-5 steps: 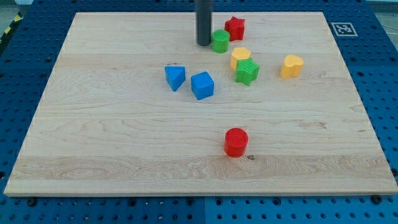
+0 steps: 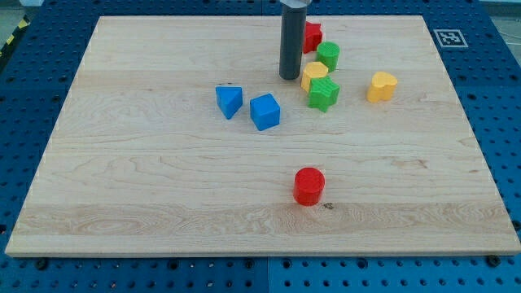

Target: Push the hexagon into the yellow heart

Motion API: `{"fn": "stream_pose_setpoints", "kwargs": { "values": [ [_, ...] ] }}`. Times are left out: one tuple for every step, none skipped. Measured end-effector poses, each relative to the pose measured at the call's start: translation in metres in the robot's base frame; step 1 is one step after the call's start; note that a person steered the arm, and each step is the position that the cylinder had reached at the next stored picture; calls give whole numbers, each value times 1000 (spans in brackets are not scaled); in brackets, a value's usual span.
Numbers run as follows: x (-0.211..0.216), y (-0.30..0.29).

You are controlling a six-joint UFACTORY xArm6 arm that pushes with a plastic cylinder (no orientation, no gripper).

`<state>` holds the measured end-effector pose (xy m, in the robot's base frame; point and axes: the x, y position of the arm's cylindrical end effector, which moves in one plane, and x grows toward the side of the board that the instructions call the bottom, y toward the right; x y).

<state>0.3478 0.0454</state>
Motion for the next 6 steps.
{"fn": "stream_pose_setpoints", "kwargs": {
  "values": [
    [2,35],
    [5,72],
    [12,54],
    [12,-14],
    [30,-11],
    [49,31]
  ]
}}
